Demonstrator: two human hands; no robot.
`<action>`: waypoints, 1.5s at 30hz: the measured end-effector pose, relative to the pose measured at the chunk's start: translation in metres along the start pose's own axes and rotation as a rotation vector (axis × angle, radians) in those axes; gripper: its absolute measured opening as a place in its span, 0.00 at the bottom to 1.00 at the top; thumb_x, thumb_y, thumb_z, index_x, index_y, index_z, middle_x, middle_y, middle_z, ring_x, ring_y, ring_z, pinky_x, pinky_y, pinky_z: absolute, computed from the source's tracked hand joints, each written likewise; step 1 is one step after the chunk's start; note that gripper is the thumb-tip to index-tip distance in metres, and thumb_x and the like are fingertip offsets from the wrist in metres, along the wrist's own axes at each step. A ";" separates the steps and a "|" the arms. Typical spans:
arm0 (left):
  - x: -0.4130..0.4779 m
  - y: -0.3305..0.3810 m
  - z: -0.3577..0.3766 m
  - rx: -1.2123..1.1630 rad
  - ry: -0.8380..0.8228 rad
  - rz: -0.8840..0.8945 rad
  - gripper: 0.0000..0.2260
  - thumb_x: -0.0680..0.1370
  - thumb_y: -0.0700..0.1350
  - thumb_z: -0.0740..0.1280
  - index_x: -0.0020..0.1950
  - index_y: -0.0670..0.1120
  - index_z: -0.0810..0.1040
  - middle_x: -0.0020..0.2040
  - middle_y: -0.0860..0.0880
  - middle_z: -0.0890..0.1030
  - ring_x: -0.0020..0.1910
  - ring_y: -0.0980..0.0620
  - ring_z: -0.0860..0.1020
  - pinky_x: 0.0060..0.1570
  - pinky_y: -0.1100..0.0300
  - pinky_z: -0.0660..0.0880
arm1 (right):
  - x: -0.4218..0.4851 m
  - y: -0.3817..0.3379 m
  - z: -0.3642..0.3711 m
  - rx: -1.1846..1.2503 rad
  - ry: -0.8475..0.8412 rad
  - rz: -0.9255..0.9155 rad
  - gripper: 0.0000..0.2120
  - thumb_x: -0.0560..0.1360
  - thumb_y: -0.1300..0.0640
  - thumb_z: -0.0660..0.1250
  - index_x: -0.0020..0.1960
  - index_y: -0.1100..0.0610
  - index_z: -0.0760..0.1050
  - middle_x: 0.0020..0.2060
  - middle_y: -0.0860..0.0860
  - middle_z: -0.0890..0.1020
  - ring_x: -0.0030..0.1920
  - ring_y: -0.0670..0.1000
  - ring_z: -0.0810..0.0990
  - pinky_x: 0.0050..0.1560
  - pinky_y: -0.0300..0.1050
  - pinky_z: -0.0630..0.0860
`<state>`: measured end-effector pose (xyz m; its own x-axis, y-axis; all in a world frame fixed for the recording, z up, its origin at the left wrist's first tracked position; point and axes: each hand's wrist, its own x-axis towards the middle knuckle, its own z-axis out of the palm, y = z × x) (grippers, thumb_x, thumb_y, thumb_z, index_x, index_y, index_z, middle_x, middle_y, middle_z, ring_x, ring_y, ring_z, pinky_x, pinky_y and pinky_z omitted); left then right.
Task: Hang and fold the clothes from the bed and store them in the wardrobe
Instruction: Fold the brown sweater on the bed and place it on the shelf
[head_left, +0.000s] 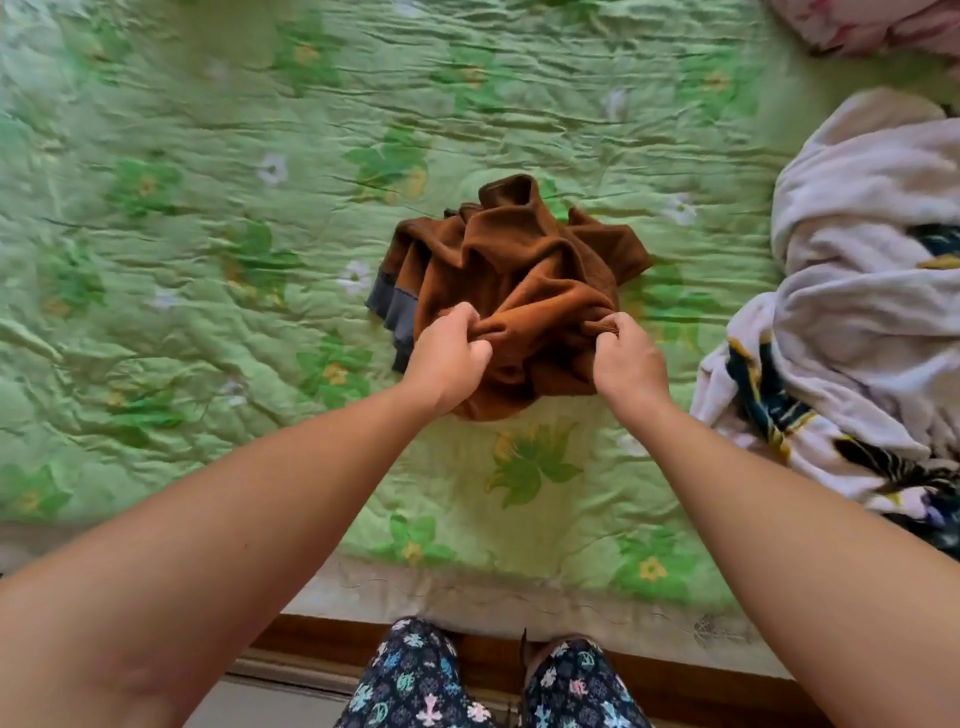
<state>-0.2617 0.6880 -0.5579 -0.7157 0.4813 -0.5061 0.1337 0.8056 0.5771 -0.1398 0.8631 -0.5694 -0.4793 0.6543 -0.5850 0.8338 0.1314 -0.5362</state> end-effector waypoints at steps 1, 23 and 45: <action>-0.002 0.003 -0.014 -0.050 0.027 -0.024 0.03 0.76 0.43 0.62 0.49 0.48 0.73 0.39 0.50 0.77 0.41 0.46 0.77 0.41 0.54 0.73 | -0.004 -0.007 -0.012 0.025 0.011 -0.037 0.11 0.77 0.57 0.56 0.47 0.44 0.75 0.47 0.50 0.80 0.50 0.57 0.76 0.46 0.45 0.65; -0.174 0.179 -0.319 -0.241 0.472 0.204 0.12 0.72 0.50 0.56 0.42 0.47 0.77 0.38 0.49 0.79 0.41 0.47 0.77 0.44 0.52 0.74 | -0.205 -0.264 -0.237 0.247 0.306 -0.822 0.08 0.78 0.60 0.65 0.54 0.50 0.79 0.46 0.48 0.82 0.51 0.52 0.80 0.54 0.47 0.74; -0.239 0.227 -0.314 -0.399 0.224 0.596 0.12 0.79 0.29 0.62 0.55 0.42 0.81 0.44 0.50 0.81 0.43 0.58 0.76 0.44 0.62 0.73 | -0.279 -0.280 -0.252 0.229 -0.189 -0.902 0.21 0.70 0.40 0.75 0.58 0.45 0.74 0.40 0.47 0.84 0.40 0.43 0.81 0.41 0.38 0.76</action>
<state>-0.2751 0.6471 -0.1046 -0.7278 0.6808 0.0822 0.3137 0.2240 0.9227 -0.1702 0.8311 -0.1027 -0.9694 0.2436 0.0307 0.0626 0.3659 -0.9285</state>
